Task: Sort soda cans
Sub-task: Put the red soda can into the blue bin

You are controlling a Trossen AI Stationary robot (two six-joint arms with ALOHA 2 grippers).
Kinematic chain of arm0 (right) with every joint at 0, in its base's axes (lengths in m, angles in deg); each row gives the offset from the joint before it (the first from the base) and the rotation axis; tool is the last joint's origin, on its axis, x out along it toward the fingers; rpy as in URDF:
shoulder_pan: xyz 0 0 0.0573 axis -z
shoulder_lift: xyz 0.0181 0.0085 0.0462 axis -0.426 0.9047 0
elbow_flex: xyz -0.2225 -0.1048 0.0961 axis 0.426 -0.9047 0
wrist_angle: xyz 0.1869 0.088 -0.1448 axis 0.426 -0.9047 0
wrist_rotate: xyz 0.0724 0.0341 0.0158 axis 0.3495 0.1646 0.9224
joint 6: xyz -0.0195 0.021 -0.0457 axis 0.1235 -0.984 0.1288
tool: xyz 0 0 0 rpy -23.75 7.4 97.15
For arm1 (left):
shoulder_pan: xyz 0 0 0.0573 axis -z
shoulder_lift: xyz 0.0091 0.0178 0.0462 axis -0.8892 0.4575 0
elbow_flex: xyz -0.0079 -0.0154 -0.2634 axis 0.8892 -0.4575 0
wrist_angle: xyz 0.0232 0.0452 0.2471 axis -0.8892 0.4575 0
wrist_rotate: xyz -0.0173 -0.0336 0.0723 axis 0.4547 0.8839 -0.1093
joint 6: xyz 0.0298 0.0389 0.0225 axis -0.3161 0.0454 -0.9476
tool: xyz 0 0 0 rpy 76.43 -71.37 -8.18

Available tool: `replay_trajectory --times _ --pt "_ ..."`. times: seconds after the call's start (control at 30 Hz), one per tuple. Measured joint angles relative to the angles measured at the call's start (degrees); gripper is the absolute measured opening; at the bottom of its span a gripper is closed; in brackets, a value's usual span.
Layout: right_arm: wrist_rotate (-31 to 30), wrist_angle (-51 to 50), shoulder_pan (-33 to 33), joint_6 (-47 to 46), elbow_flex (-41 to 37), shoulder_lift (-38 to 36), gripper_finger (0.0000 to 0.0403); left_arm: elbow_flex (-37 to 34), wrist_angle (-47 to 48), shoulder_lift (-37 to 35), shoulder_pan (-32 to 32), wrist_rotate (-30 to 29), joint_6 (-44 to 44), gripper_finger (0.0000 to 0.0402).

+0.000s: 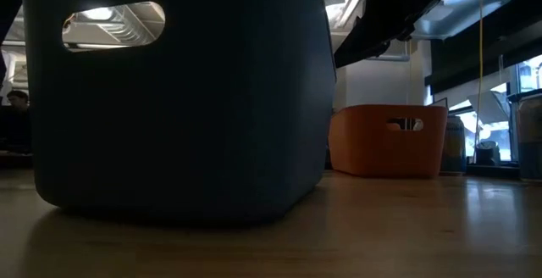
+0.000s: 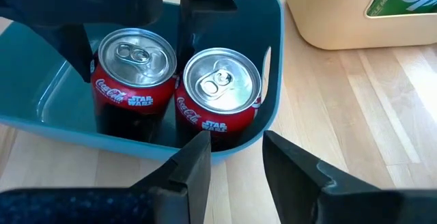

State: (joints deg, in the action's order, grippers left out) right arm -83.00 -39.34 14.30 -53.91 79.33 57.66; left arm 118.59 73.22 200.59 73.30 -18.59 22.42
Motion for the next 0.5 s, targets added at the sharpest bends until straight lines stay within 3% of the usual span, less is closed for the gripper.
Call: replay_trajectory --times 0.23,0.5 --pt "-0.02 -0.04 0.00 0.00 0.00 0.00 0.0131 0.00 -0.27 0.06 0.32 0.19 0.07 0.0319" --pt "-0.04 -0.22 0.00 0.00 0.00 0.00 0.0131 -0.07 -1.00 0.22 0.42 0.79 -0.14 0.0354"
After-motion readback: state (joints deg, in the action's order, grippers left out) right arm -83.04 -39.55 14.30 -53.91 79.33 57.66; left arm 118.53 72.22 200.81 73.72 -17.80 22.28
